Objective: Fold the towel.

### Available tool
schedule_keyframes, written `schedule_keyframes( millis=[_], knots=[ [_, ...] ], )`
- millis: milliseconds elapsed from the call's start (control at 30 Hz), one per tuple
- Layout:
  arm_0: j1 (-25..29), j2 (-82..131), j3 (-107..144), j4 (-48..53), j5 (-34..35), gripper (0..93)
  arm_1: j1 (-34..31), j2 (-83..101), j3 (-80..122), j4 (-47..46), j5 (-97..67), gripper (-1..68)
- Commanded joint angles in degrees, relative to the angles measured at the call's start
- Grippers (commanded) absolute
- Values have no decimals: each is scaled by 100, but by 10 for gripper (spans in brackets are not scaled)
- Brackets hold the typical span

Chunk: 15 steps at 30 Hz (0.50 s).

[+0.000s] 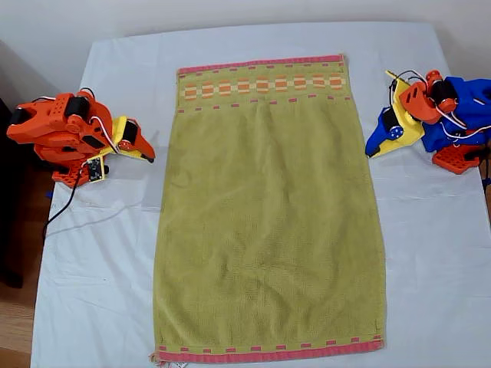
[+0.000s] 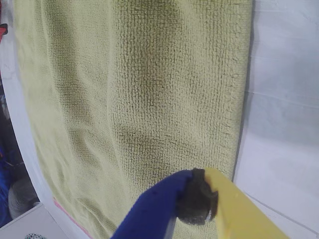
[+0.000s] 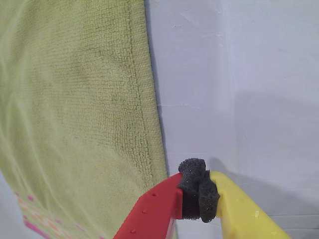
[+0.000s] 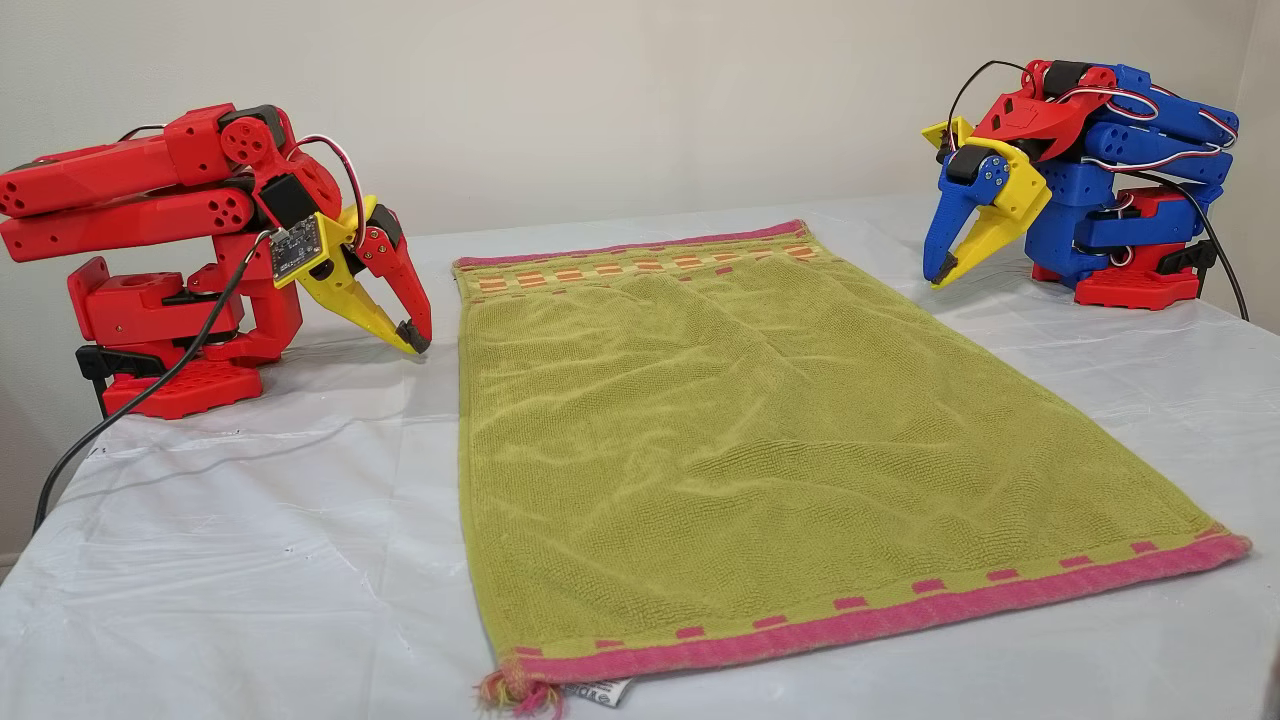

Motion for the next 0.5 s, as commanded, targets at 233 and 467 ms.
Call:
schedule_keyframes(
  millis=[233,467],
  knots=[
    [-677,-18,308,-2101,-1969,1,958,1257,1292,-2285,1195,1],
    [-773,-18,308,-2145,-1907,1,993,1257,1292,-2294,1204,1]
  ],
)
